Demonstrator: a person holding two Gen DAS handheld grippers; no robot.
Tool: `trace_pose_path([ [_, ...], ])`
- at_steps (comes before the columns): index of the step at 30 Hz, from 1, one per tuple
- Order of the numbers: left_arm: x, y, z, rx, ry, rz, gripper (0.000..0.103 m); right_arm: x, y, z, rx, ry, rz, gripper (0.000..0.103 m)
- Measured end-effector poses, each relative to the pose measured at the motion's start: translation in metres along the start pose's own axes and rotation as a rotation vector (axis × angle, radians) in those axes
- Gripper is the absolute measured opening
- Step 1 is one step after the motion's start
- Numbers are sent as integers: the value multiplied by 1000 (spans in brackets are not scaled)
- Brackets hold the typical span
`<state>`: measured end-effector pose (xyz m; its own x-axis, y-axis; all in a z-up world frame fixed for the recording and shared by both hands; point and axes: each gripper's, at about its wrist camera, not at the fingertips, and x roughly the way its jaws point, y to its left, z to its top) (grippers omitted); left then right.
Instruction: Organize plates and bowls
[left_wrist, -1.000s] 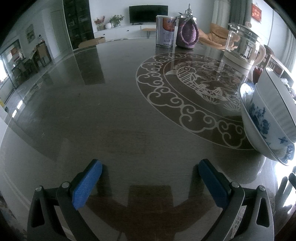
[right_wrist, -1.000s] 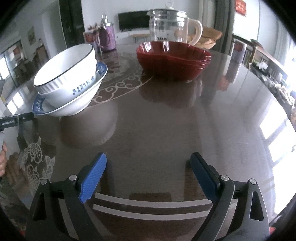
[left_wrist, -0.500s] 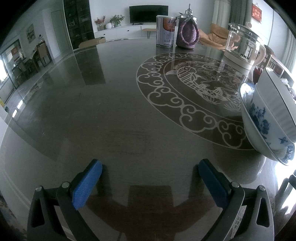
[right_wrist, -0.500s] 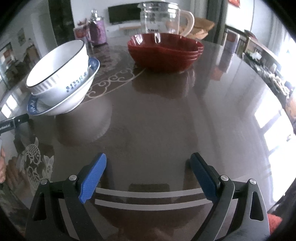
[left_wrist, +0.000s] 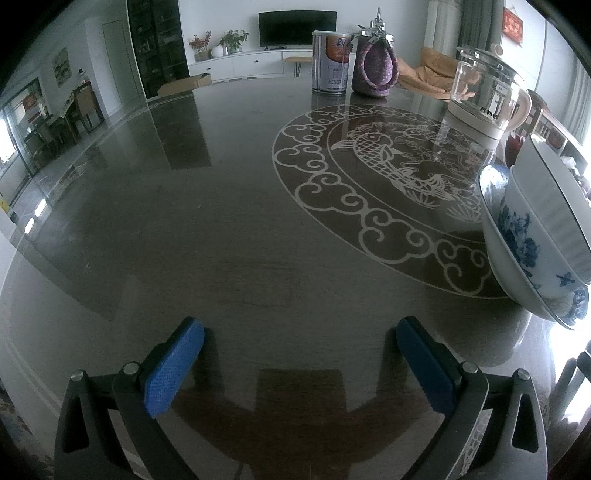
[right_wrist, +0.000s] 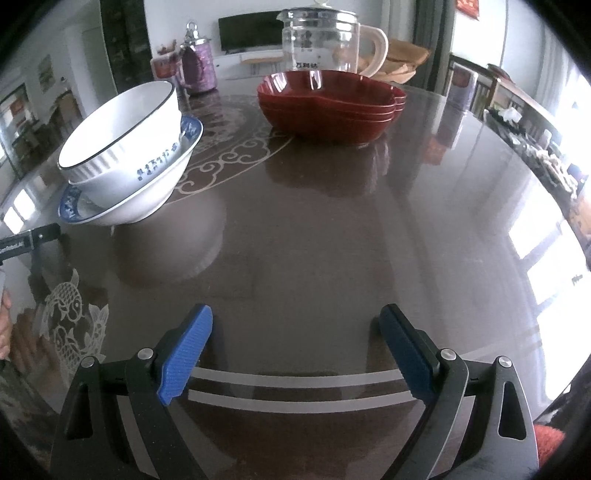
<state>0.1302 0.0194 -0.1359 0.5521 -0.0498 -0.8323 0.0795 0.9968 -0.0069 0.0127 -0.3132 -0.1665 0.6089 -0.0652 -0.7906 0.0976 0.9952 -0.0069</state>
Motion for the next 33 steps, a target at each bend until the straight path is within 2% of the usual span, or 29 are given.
trace_pose_path([
  [10,0,0,1,-5,4,2,103,-2,-1,-5,-7,-44,-3,94],
  [12,0,1,3,4,27,-6,103,-2,-2,-5,-19,-45,6,94],
  [14,0,2,9,19,82,-29,103,-2,-4,-3,-18,-34,12,94],
  [16,-10,7,15,-2,74,-80,103,-1,-4,-1,-19,-20,13,94],
  [18,-26,13,26,-51,44,-191,103,-1,-6,5,2,8,18,93],
  [20,-35,14,36,-82,36,-288,103,-10,-15,16,99,-11,118,93],
  [23,-36,4,55,-81,44,-348,102,-27,-25,43,238,-80,237,93],
  [27,-30,-14,72,-56,56,-394,89,-20,-21,76,294,-66,349,92],
  [29,-28,-20,79,-57,62,-409,86,-16,-13,85,272,-56,348,91],
  [31,-20,-21,82,-60,67,-389,81,-10,-7,90,248,-41,332,91],
  [33,-11,-20,82,-64,93,-388,71,-2,-5,92,261,-23,346,82],
])
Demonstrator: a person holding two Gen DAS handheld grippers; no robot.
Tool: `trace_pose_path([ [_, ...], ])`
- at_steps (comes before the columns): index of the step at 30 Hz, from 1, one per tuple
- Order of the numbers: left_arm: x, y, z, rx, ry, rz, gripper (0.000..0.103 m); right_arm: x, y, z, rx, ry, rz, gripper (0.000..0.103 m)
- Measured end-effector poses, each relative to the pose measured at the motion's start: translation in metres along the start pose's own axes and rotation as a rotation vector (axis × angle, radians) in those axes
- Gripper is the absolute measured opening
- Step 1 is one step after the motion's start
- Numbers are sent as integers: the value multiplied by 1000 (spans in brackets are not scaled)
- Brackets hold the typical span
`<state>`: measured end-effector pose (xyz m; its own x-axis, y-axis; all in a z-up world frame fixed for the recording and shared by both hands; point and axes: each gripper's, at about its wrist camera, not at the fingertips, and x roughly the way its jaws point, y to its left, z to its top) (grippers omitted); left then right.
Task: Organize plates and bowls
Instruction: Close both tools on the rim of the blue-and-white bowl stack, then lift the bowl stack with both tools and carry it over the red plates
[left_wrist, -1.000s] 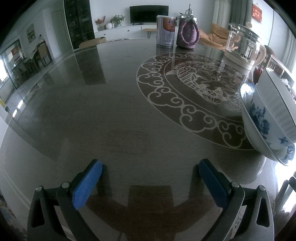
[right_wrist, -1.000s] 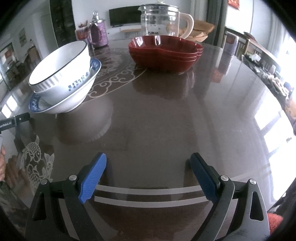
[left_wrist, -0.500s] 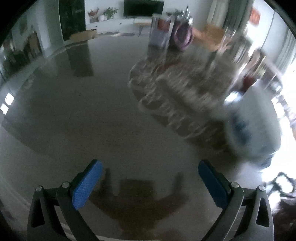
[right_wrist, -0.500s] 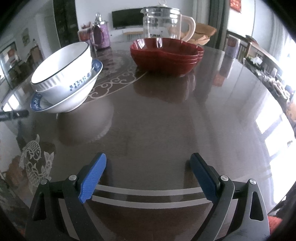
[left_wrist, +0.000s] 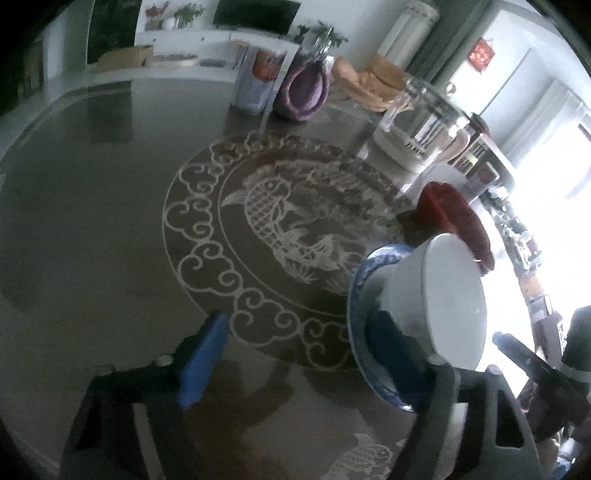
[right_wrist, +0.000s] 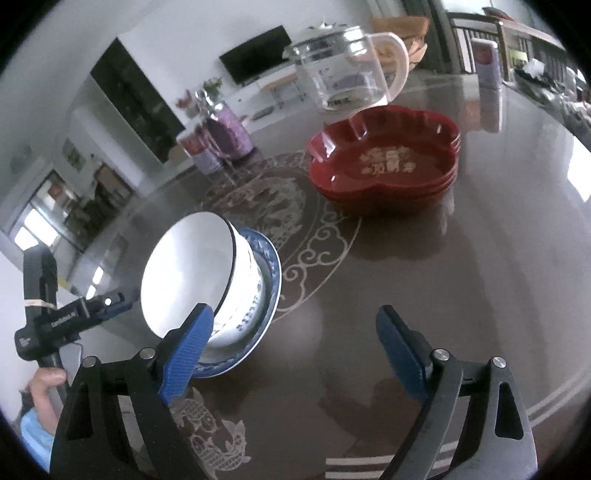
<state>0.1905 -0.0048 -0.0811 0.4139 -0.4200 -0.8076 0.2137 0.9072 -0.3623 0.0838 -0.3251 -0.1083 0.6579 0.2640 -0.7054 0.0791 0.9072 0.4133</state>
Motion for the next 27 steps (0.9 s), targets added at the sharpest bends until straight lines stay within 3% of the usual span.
trace_pose_path([
  [1,5,3,-2,-6,18,-11,65,3,-2,0,12,6,7,77],
  [3,14,3,-4,-1,46,-37,61,10,-5,0,44,32,37,52],
  [12,33,-4,-10,8,49,-115,50,45,-12,-5,100,118,103,42],
  [15,38,-12,-13,19,41,-168,24,49,-10,-5,99,117,113,32],
  [16,39,-16,-13,29,40,-180,11,50,-9,-5,98,115,117,30],
  [17,39,-22,-13,49,36,-171,8,50,-8,-4,96,113,123,25],
  [20,39,-32,-14,61,18,-103,7,50,1,0,58,106,124,11],
  [23,37,-33,-12,41,14,-97,6,49,17,0,-44,97,38,12],
  [27,30,-41,-6,54,9,-107,7,46,8,0,-7,93,63,13],
])
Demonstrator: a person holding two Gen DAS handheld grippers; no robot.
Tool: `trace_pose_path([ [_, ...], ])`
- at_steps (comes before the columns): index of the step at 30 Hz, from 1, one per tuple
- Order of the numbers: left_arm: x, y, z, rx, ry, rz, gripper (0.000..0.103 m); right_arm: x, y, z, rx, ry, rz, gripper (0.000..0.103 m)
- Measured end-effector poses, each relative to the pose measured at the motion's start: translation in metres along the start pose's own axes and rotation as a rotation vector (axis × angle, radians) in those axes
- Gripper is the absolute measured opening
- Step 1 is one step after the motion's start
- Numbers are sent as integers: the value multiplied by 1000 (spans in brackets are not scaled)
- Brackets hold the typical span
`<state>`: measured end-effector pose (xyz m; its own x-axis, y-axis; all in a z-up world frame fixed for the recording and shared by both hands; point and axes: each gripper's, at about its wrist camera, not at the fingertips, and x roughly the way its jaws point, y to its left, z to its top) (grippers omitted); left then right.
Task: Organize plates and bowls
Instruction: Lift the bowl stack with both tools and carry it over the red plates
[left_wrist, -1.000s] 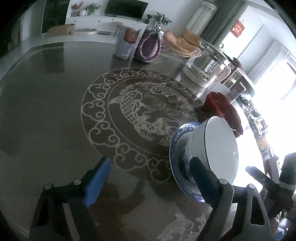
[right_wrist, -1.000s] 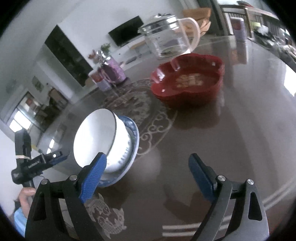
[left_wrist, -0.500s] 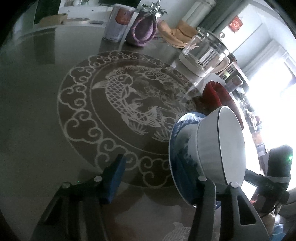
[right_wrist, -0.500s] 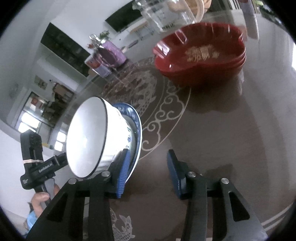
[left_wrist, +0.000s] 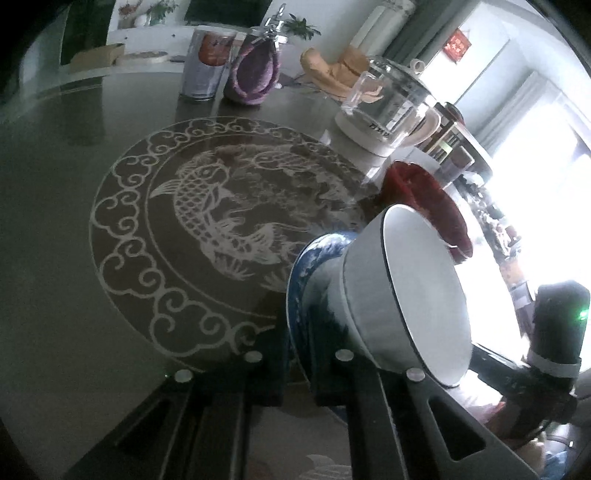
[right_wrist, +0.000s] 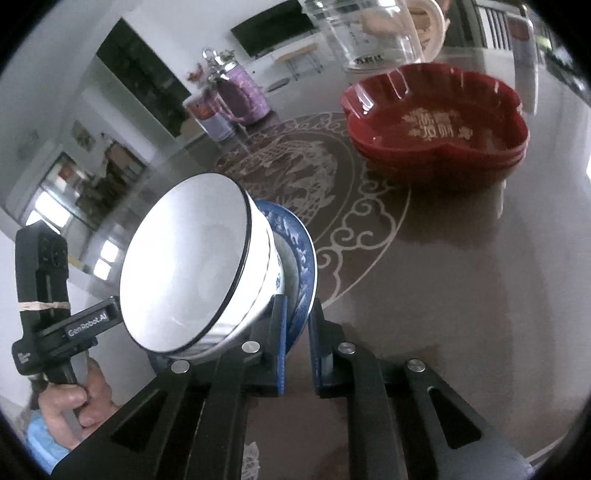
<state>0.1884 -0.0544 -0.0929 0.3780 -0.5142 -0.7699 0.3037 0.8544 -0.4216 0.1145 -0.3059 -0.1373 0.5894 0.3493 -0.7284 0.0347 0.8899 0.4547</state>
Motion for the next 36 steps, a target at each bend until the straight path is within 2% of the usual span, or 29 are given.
trace_pose_path([
  [4,1,-12,6,43,-12,23,7,-9,-2,4,-13,-26,-6,13],
  [9,-1,-26,18,49,-26,4,7,-27,-4,17,-22,-68,-9,13],
  [18,2,-87,74,122,-83,-45,7,-61,-26,62,-28,-148,-42,14],
  [27,67,-143,124,174,-89,-93,7,-75,-78,115,-21,-209,-146,14],
  [31,103,-154,137,194,-87,-80,7,-60,-106,131,-1,-203,-177,14],
  [36,139,-155,137,217,-52,-32,8,-38,-128,134,23,-185,-204,14],
])
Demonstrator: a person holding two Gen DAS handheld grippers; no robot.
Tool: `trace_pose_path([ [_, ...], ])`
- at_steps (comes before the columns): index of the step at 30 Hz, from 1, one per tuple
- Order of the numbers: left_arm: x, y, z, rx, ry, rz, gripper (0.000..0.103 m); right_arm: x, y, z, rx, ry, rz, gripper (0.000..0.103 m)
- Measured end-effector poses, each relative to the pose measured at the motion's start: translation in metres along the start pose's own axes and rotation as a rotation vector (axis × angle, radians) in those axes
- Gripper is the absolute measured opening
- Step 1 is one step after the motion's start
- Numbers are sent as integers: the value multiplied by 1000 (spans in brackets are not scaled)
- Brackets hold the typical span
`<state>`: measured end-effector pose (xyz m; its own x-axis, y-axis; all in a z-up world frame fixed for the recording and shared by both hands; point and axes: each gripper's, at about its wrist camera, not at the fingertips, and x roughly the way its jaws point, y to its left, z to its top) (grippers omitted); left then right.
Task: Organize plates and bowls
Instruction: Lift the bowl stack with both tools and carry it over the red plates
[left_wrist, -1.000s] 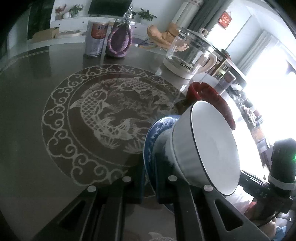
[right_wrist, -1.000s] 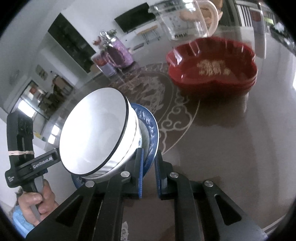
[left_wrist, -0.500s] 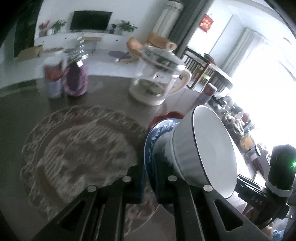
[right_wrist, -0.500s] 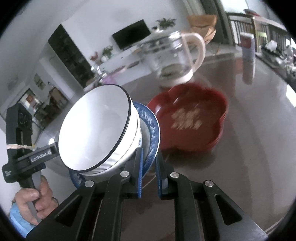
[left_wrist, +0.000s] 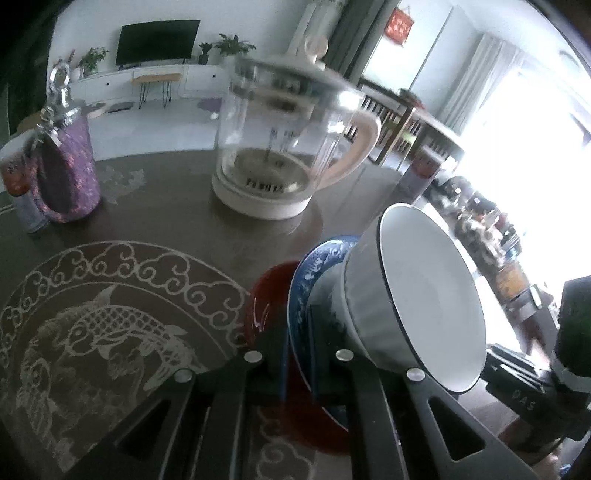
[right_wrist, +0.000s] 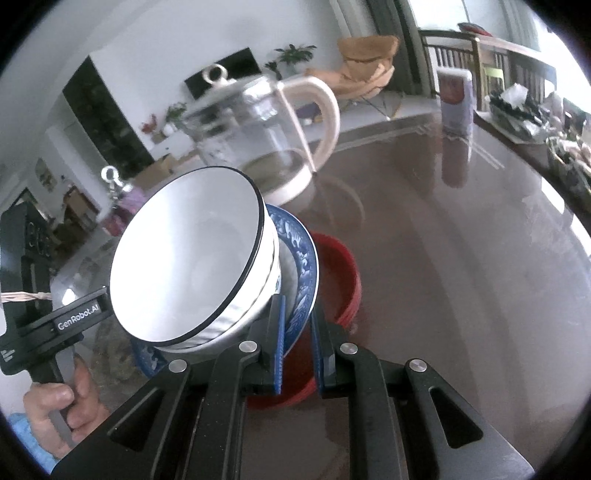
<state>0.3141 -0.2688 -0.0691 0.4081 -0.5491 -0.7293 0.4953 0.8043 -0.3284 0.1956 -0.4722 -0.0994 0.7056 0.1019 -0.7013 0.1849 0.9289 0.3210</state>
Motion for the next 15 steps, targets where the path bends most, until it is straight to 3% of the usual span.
trace_pose_path([
  [7,11,-2,-9,49,6,39,11,9,-9,3,30,-11,-2,14],
  [9,5,-4,-6,57,-11,62,15,4,-8,5,30,-27,-21,20],
  [10,-3,-5,-3,55,-27,74,21,-1,-6,8,28,-45,-36,20],
  [11,-10,-5,-2,51,-39,77,32,-6,-6,11,32,-59,-53,29],
  [12,-18,-4,-1,46,-54,99,40,-13,-7,14,44,-72,-64,48],
  [14,-40,-1,-3,41,-97,142,75,-30,-11,15,69,-108,-82,70],
  [15,-51,1,-6,44,-119,158,81,-41,-14,14,79,-132,-61,72],
])
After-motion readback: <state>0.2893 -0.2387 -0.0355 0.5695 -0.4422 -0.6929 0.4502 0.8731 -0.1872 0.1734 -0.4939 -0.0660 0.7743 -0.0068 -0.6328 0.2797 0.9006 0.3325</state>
